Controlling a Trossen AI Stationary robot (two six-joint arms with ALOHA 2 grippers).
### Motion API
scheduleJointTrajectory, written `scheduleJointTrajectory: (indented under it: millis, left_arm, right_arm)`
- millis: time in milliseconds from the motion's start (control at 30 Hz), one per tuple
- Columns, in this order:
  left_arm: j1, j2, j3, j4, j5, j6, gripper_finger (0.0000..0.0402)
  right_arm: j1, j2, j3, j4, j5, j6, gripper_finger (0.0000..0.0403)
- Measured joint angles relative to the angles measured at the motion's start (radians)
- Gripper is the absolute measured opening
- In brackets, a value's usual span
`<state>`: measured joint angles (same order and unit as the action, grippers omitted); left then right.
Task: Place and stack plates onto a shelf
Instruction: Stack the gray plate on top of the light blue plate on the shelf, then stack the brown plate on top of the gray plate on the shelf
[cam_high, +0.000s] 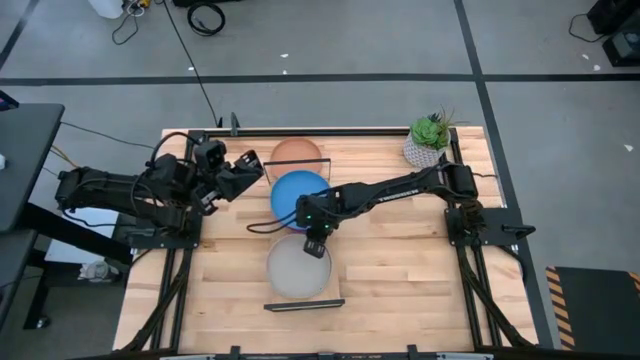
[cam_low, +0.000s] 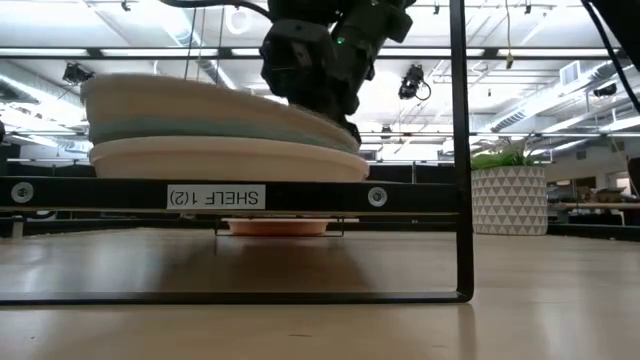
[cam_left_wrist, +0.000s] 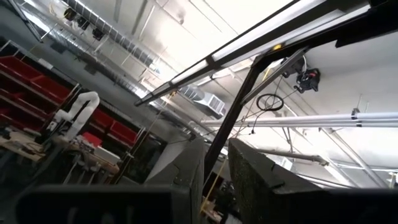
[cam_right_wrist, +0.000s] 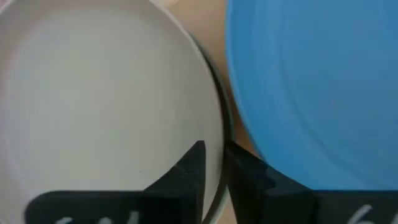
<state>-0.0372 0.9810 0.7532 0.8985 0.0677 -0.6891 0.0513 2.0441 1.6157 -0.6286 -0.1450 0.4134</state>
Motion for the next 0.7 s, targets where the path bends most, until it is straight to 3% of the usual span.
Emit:
scheduleJointTrajectory:
  millis: [167, 533, 700]
  left_arm:
    - [0.000, 0.000, 0.000, -0.017, 0.000, 0.000, 0.0080]
    - [0.000, 0.000, 0.000, -0.112, 0.003, 0.005, 0.0080]
    - [-0.002, 0.000, 0.000, -0.316, 0.149, -0.051, 0.0080]
  right_arm:
    - [0.000, -0.016, 0.000, -0.011, -0.004, -0.014, 0.0090]
    - [0.020, -0.122, 0.000, -0.038, 0.044, -0.169, 0.0089]
    - [0.033, -0.176, 0.000, -0.107, 0.023, -0.213, 0.0089]
